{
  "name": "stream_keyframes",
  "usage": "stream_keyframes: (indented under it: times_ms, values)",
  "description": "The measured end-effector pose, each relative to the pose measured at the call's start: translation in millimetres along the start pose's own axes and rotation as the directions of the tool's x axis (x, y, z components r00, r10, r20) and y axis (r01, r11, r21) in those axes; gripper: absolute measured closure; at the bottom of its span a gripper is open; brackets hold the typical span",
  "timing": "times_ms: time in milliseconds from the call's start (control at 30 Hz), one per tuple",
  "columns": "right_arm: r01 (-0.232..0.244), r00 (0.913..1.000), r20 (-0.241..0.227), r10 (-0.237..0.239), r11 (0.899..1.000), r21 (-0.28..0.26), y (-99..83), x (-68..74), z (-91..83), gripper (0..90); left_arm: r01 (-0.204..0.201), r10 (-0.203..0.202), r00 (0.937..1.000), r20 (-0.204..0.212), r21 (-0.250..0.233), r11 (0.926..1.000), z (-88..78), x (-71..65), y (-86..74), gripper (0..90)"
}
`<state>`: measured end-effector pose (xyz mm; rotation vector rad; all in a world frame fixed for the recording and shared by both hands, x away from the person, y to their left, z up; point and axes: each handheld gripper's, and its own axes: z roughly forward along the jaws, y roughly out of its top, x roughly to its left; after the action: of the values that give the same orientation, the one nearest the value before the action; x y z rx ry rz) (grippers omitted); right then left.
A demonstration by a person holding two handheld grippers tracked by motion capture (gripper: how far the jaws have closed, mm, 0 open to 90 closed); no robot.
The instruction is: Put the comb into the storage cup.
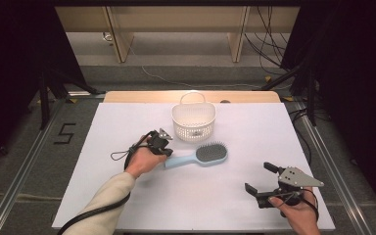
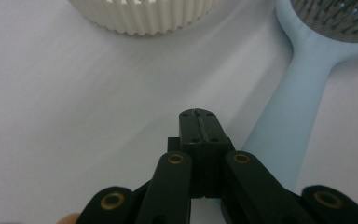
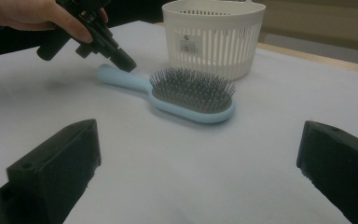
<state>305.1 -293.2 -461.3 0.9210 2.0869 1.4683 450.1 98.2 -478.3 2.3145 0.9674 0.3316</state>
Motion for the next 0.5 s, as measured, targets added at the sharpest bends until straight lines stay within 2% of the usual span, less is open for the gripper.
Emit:
stream_keyframes:
  times_ms: [500]
  values:
    - [-0.002, 1.0, -0.001, 0.002, 1.0, -0.002, 0.1, 0.0, -0.2, 0.3, 0.012, -0.013, 0.9998, 0.014, 0.058, 0.9983, 0.7, -4.1, 1.8, 90.0]
